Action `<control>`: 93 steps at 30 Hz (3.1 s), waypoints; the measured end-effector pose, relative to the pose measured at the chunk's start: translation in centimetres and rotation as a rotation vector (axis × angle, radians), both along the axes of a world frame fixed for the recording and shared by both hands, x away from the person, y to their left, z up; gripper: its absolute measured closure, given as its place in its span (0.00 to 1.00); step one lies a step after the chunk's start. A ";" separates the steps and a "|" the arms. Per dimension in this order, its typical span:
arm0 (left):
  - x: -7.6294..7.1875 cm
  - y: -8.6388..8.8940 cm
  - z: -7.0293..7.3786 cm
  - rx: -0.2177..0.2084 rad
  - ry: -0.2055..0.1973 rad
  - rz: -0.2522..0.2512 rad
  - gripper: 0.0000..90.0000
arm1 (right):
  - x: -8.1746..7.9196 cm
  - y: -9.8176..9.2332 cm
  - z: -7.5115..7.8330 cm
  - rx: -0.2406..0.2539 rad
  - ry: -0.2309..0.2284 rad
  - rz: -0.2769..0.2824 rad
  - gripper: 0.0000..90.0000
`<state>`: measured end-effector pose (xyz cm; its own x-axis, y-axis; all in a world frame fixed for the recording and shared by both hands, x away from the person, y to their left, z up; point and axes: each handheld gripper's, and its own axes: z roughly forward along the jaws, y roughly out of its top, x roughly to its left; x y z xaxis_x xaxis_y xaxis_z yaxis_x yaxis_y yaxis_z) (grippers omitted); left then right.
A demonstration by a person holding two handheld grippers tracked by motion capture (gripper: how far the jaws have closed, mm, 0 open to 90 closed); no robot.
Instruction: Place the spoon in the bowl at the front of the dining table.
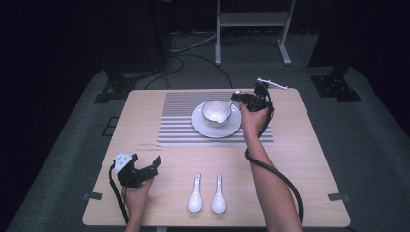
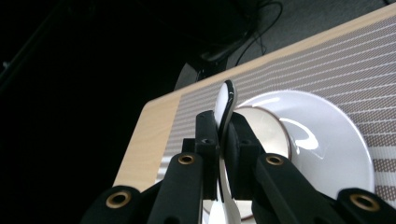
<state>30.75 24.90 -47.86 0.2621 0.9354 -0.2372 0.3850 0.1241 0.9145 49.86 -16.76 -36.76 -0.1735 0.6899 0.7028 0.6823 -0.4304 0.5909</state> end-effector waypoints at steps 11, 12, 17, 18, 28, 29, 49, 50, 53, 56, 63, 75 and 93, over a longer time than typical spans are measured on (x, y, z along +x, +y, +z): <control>0.0 -0.2 0.0 0.011 0.000 -0.006 0.00 | 0.3 0.5 -0.2 -0.020 -0.019 -0.066 0.94; 0.0 -0.1 0.0 0.007 0.000 -0.006 0.00 | 0.4 0.7 -0.4 -0.030 -0.016 -0.071 0.94; 0.0 -0.1 0.0 0.006 0.000 -0.007 0.00 | 0.6 1.0 -1.1 -0.047 -0.008 -0.087 0.94; 0.0 -0.1 0.0 0.006 0.000 -0.007 0.00 | 0.6 1.0 -1.3 -0.040 -0.006 -0.089 0.94; 0.0 -0.1 0.0 0.005 -0.001 -0.007 0.00 | 0.6 1.3 -2.4 -0.068 0.007 -0.076 0.94; 0.0 -0.1 0.0 0.006 -0.001 -0.007 0.00 | 0.6 1.3 -2.6 -0.070 0.010 -0.073 0.94; 0.0 -0.2 0.0 0.011 0.000 -0.008 0.00 | -0.1 0.9 -4.7 -0.091 0.045 0.014 0.93; 0.0 -0.2 0.0 0.011 0.000 -0.009 0.00 | -0.1 0.8 -4.9 -0.092 0.042 0.013 0.93; 0.0 -0.2 0.0 0.011 0.002 -0.009 0.00 | -0.3 0.5 -5.2 -0.078 0.046 0.021 0.93; 0.0 -0.1 0.0 0.008 0.003 -0.008 0.00 | -0.4 0.2 -5.3 -0.071 0.053 0.031 0.93; 0.0 -0.2 0.0 0.011 0.003 -0.007 0.00 | -0.6 -0.3 -5.7 -0.056 0.057 0.062 0.87; 0.0 -0.2 0.0 0.014 0.004 -0.007 0.00 | -0.9 -0.6 -5.5 -0.027 0.051 0.096 0.80; 0.0 -0.3 0.0 0.020 0.004 -0.006 0.00 | -1.9 -1.2 -5.7 0.025 0.052 0.135 0.72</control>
